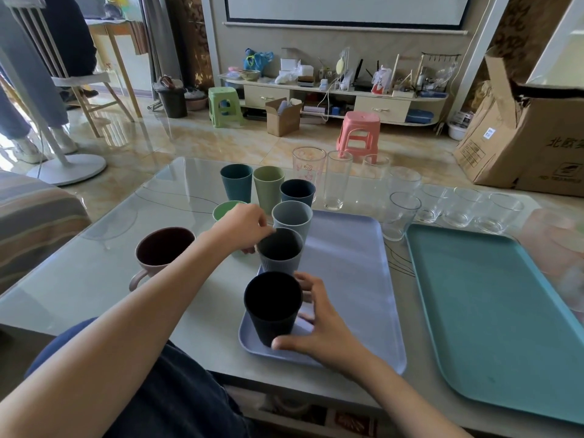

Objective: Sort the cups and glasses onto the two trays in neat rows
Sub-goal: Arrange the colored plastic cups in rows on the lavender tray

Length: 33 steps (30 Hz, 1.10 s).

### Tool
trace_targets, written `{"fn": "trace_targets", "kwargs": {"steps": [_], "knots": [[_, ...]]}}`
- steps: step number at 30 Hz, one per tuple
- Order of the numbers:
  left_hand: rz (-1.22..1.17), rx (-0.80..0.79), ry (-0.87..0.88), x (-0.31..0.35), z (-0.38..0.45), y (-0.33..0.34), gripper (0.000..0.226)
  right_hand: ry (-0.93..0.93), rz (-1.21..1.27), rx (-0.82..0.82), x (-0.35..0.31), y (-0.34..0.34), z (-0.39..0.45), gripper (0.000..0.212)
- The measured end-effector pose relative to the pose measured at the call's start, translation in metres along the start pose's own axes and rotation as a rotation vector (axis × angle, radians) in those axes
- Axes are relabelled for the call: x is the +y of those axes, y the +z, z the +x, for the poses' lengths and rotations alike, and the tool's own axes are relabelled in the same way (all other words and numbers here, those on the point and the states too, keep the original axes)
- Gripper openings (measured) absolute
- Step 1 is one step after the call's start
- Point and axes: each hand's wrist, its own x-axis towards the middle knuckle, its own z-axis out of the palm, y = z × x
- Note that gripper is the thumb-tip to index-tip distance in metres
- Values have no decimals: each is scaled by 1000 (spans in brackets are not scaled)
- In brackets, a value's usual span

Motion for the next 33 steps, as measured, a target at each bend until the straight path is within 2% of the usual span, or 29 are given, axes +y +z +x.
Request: {"fn": "trace_targets", "kwargs": {"steps": [3,7,9,12,15,20,22,24,26,28,31,33], "knots": [[19,127,-6,-4,4,-17,33,2,18,105,-1,-30,3,62],[58,269,-20,-19,19,-41,22,-6,-1,337,-6,-81,34,44],[44,335,-32,-30,31,-49,18,-43,-62,357,-15,-98,58,34],[61,387,-25,-44,56,-54,26,-93,-212,303,-33,-110,105,21],[114,291,-12,-53,84,-57,36,-132,-361,229,-53,-107,162,27],[245,-52,-22,-64,116,-53,70,-112,-730,-33,-70,-78,249,47],[190,-55,-9,-69,128,-51,67,-25,-898,-155,-65,-63,278,56],[69,20,-3,-71,134,-51,56,35,-1002,-232,-55,-48,297,61],[-63,10,-2,-69,133,-61,53,48,-1004,-217,-48,-39,309,58],[-89,-158,-3,-66,128,-74,66,49,-994,-178,-45,-34,313,52],[152,-371,-51,-66,125,-77,102,24,-1008,-142,-43,-33,316,53],[344,-336,-64,-74,129,-65,114,-2,-994,-124,-41,-36,316,52]]}}
